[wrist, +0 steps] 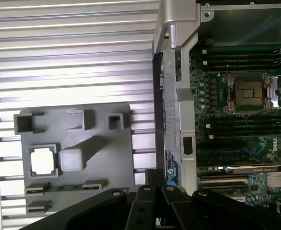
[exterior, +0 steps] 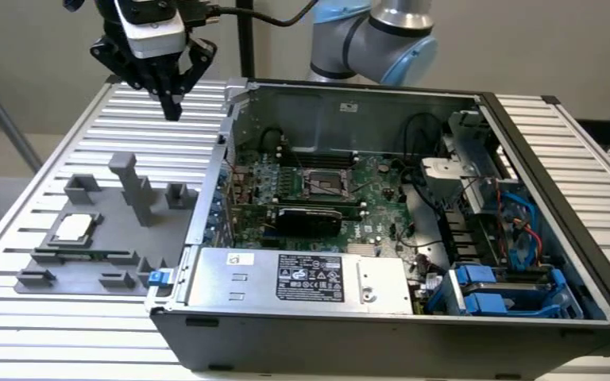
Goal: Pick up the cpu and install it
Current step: 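Reach for the cpu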
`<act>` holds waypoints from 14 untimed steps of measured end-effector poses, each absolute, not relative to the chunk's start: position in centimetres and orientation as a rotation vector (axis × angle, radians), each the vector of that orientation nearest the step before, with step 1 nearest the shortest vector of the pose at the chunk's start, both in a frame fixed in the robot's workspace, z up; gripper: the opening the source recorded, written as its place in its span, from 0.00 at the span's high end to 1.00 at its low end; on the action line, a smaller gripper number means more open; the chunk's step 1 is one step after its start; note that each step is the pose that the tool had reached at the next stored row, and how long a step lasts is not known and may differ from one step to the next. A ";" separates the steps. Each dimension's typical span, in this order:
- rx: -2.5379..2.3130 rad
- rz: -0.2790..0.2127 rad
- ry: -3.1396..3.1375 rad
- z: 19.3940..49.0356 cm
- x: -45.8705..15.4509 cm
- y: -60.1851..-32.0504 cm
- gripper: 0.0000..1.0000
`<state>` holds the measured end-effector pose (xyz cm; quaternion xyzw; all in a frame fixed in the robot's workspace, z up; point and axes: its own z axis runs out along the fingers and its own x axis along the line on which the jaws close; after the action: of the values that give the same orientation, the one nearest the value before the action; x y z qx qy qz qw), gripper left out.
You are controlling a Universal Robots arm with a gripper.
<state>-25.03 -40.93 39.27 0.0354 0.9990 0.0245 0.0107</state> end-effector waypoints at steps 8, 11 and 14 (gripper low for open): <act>0.110 0.077 3.117 39.3 -28.7 -41.1 0.89; 0.110 0.077 3.117 39.3 -30.0 -41.2 0.89; 0.110 0.077 3.117 39.2 -31.4 -41.3 0.89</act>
<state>-31.40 -41.33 39.25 0.0354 0.9990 0.0246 0.0110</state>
